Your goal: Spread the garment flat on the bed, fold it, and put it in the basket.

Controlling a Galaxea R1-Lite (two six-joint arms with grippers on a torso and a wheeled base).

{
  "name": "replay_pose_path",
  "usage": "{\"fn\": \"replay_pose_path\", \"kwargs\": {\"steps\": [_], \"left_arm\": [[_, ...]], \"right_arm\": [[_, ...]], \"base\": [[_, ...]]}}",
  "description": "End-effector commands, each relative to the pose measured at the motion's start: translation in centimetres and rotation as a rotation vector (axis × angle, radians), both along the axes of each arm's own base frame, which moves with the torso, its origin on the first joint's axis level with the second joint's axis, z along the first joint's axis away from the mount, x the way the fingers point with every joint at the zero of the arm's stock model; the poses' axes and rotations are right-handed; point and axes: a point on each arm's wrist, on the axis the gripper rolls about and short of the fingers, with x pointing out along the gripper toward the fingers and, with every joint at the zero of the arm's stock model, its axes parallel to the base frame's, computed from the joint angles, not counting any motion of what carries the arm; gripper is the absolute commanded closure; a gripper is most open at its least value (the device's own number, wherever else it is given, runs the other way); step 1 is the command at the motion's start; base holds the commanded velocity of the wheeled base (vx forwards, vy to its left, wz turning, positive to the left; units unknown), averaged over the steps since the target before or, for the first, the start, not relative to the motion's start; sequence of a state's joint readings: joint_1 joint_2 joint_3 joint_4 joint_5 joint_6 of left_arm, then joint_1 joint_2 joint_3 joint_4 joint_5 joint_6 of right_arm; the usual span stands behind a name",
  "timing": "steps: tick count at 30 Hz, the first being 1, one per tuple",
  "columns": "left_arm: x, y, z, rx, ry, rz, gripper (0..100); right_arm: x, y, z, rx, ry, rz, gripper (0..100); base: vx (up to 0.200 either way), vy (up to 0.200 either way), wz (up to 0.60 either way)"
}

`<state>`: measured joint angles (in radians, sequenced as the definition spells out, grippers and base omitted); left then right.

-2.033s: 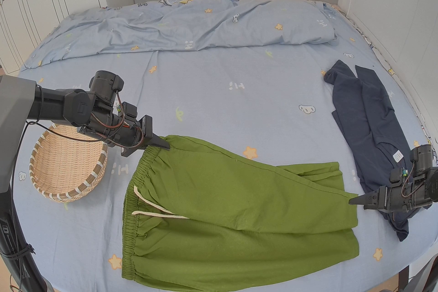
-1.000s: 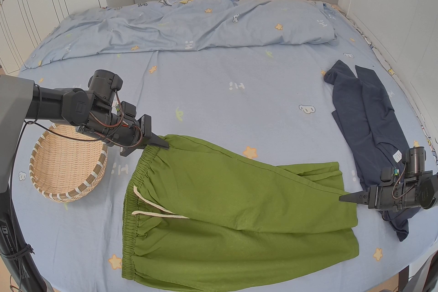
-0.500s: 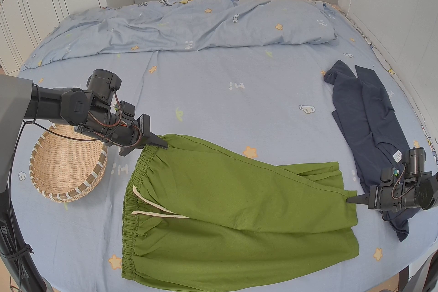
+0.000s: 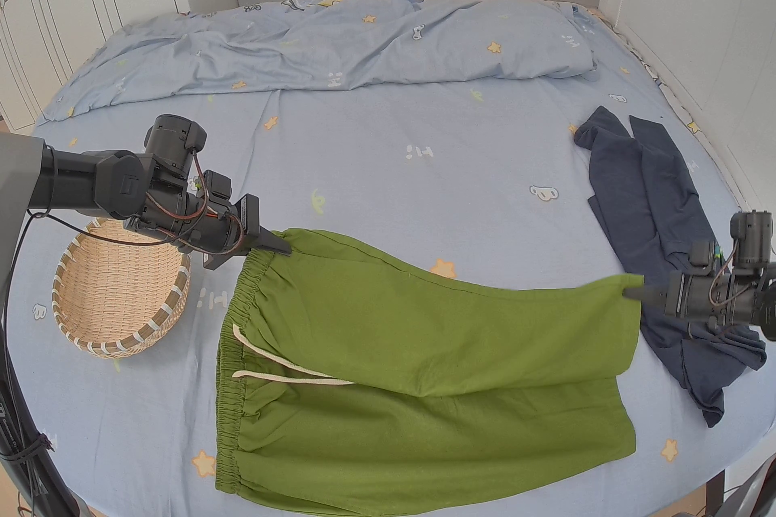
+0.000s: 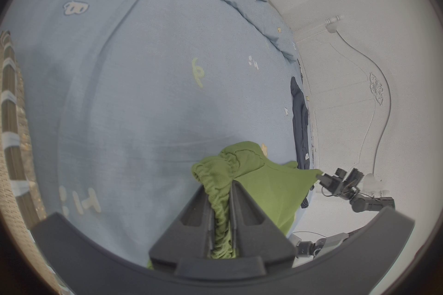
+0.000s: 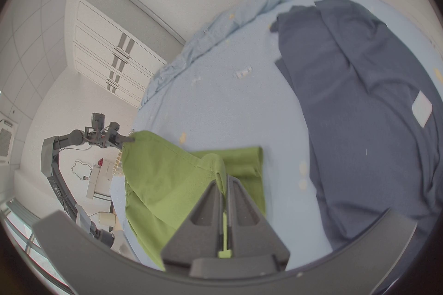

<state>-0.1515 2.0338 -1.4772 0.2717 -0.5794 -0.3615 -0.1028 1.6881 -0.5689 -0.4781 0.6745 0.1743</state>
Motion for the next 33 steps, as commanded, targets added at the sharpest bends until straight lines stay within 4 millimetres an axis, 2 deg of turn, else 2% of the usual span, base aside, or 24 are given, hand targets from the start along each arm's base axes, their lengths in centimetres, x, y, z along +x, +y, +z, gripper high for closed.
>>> {"fn": "replay_pose_path", "kwargs": {"steps": [1, 4, 6, 8, 9, 10, 11, 12, 21, 23, 24, 31, 33], "left_arm": [[0.1, 0.7, 0.8, 0.033, -0.058, 0.058, 100], [0.4, 1.2, 0.6, 0.037, -0.078, 0.078, 100], [0.8, 1.8, 0.6, 0.029, -0.095, 0.101, 100], [0.8, 1.9, 0.6, 0.028, -0.101, 0.103, 100], [1.0, 2.3, 0.7, 0.026, -0.119, 0.114, 100], [1.0, 2.4, 0.7, 0.026, -0.122, 0.115, 100], [1.2, 2.7, 0.8, 0.024, -0.134, 0.126, 100], [1.3, 3.1, 0.7, 0.023, -0.147, 0.135, 100], [1.9, 4.9, 0.1, 0.018, -0.226, 0.185, 100], [1.9, 4.9, 0.1, 0.018, -0.226, 0.185, 100], [1.9, 5.3, 0.2, 0.018, -0.232, 0.194, 100], [2.4, 6.2, -0.2, 0.024, -0.250, 0.212, 100], [2.5, 7.0, -0.1, 0.026, -0.271, 0.231, 100]], "right_arm": [[1.9, 0.9, 5.4, -0.003, -0.131, 0.024, 100], [2.8, 1.0, 6.8, -0.011, -0.159, 0.022, 100], [4.7, 1.2, 7.9, -0.015, -0.165, 0.026, 100], [5.3, 1.3, 8.0, -0.018, -0.162, 0.024, 100], [6.7, 1.5, 8.9, -0.021, -0.177, 0.028, 100], [6.8, 1.5, 9.0, -0.021, -0.178, 0.029, 100], [7.8, 1.8, 9.3, -0.025, -0.186, 0.032, 100], [9.0, 2.0, 9.3, -0.031, -0.184, 0.026, 100], [13.8, 4.2, 9.3, -0.075, -0.213, 0.007, 100], [13.8, 4.2, 9.4, -0.076, -0.215, 0.006, 100], [14.9, 4.8, 9.7, -0.076, -0.231, 0.010, 100], [17.2, 5.1, 9.9, -0.075, -0.259, 0.010, 100], [18.4, 5.1, 10.2, -0.086, -0.281, -0.012, 100]], "base": [[0.000, 0.000, 0.00], [0.000, 0.000, 0.00], [0.000, 0.000, 0.00], [0.000, 0.000, 0.00], [0.000, 0.000, 0.00], [0.000, 0.000, 0.00], [0.000, 0.000, 0.00], [0.000, 0.000, 0.00], [0.000, 0.000, 0.00], [0.000, 0.000, 0.00], [0.000, 0.000, 0.00], [0.000, 0.000, 0.00], [0.000, 0.000, 0.00]]}}
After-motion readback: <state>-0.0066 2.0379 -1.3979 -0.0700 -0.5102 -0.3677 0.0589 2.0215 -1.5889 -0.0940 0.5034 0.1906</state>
